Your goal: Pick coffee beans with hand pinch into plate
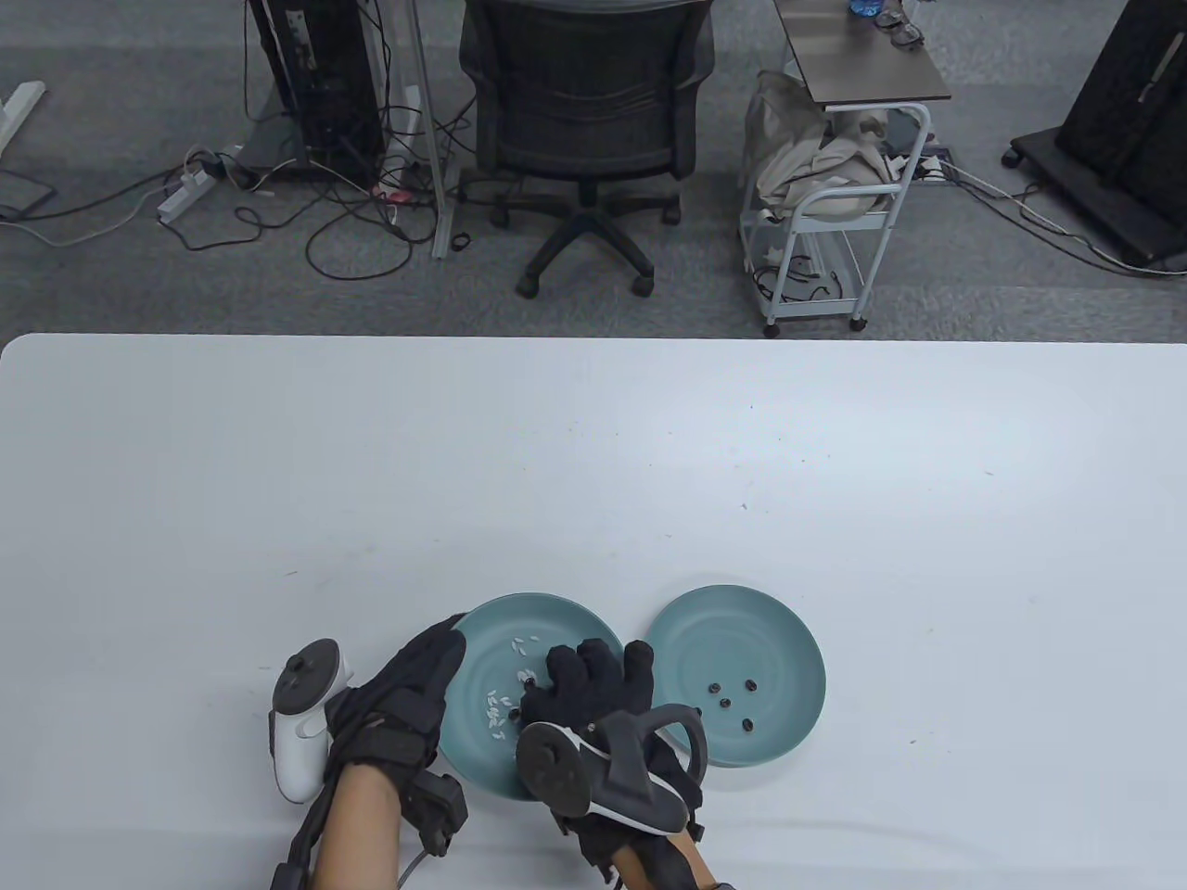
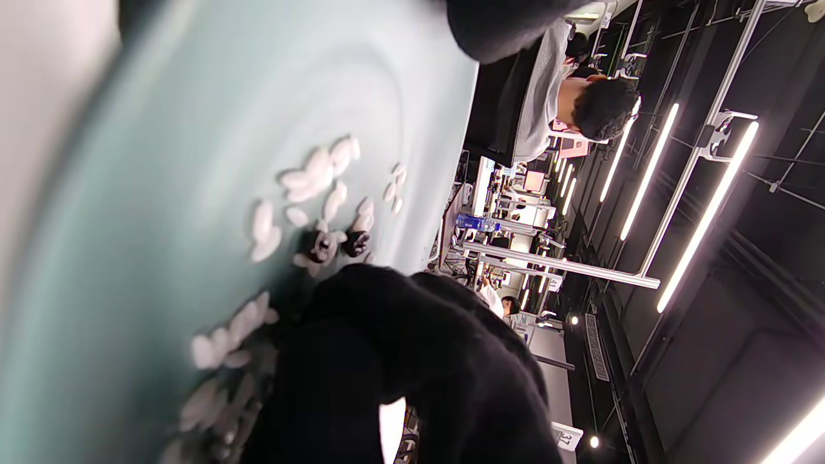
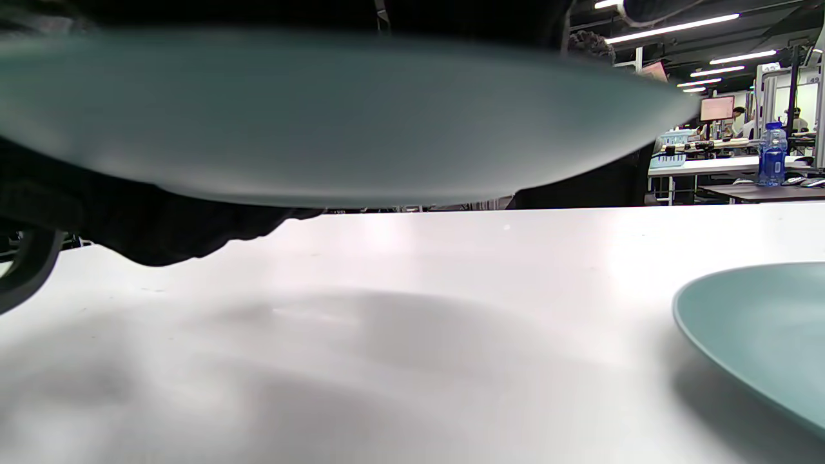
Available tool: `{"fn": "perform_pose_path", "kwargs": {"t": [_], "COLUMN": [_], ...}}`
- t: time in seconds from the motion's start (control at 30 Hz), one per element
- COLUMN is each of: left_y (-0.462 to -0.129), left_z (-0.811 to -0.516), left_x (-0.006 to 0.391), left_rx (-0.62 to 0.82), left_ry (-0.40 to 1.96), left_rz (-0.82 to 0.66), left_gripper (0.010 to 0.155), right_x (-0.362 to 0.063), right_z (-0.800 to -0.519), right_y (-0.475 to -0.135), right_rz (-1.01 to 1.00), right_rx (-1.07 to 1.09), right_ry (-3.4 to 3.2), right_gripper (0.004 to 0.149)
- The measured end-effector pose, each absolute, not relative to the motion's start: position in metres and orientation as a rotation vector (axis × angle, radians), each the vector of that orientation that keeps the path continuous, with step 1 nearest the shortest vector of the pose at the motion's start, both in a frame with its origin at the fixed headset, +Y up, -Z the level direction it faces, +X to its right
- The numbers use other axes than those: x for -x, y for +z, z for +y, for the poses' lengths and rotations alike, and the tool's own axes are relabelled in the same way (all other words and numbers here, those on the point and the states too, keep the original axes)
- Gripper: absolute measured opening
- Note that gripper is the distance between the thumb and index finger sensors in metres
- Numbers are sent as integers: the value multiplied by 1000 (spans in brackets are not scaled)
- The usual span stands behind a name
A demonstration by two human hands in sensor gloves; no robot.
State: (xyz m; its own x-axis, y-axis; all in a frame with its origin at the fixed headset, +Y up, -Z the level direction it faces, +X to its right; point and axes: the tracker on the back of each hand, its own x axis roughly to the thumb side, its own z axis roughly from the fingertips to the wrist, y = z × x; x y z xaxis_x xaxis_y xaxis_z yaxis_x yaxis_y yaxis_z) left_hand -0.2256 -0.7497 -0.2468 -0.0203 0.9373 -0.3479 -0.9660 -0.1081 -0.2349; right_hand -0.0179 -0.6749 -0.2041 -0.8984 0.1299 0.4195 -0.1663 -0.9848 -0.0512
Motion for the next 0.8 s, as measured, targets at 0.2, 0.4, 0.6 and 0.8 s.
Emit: {"fn": "perform_pose_path", "kwargs": {"t": [0.2, 0.4, 0.6, 0.8], "left_y": [-247, -246, -246, -245], "left_z": [-750, -749, -749, -749], "left_x": [226, 226, 225, 226], "left_rx": [482, 484, 484, 485], "left_ry": [1589, 1598, 1592, 1597], "left_rz": [79, 66, 58, 61], "left_gripper": [54, 54, 54, 54], "right_x": [26, 21, 9, 9], "right_z": [-676, -674, -677, -676], "right_y": [-204, -205, -211, -210], "right_rz": [-130, -84, 40, 49], "right_rx": [-669, -626, -544, -549], "right_ry": [2977, 2931, 2816, 2824], "right_gripper": [37, 37, 37, 38]}}
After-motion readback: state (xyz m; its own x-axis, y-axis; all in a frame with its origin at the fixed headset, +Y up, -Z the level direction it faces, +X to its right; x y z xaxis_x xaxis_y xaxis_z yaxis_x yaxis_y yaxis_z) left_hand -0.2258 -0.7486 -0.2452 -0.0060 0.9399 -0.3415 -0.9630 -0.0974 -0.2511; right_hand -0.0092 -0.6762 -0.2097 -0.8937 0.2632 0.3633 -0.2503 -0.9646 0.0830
